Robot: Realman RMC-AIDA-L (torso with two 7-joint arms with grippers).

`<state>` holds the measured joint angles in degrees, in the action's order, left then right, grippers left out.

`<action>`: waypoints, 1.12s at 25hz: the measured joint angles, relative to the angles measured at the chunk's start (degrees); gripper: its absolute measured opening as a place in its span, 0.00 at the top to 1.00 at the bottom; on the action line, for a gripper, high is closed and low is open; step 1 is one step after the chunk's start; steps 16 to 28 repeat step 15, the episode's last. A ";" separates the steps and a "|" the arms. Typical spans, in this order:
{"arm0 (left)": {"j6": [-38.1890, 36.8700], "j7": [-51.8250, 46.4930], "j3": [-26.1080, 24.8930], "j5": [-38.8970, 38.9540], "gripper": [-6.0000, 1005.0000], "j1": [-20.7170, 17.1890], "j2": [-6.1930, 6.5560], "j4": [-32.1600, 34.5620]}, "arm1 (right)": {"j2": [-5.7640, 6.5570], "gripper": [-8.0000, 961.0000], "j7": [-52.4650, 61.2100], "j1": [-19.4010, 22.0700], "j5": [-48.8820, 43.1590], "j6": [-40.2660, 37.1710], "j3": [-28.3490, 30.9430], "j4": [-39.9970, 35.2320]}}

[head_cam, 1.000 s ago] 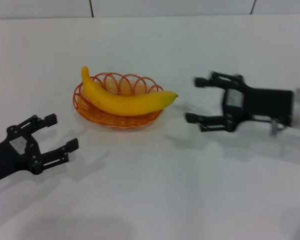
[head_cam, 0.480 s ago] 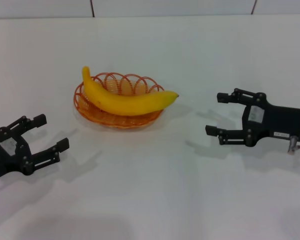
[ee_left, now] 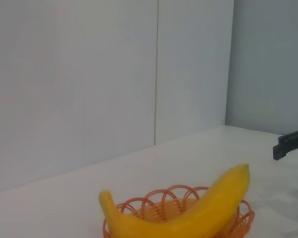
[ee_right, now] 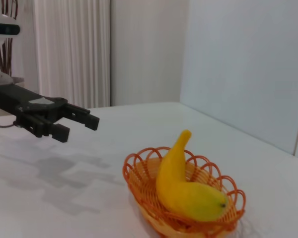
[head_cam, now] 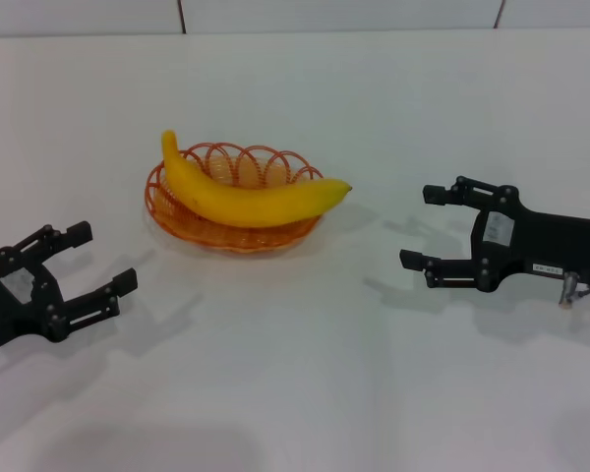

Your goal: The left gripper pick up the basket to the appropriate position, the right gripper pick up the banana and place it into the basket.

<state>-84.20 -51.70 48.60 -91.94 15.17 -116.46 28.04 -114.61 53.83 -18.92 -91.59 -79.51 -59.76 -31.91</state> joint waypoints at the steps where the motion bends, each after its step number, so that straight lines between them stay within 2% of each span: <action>1: 0.00 0.00 0.00 0.04 0.13 0.02 0.00 0.00 | 0.00 0.07 -0.03 -0.03 -0.04 0.33 0.00 0.19; 7: 0.00 0.45 -0.07 0.13 0.13 0.04 -0.09 -0.04 | 0.03 0.07 -0.71 -0.33 -0.24 1.64 -0.30 1.17; 13: 0.00 0.65 -1.53 -0.15 0.12 -0.47 -0.08 -0.33 | 0.61 0.07 -0.87 0.95 0.04 0.85 0.36 1.17; 28: -0.01 0.65 -1.56 -0.16 0.12 -0.72 -0.06 -0.24 | 0.62 0.07 -0.89 0.99 0.06 0.82 0.60 1.16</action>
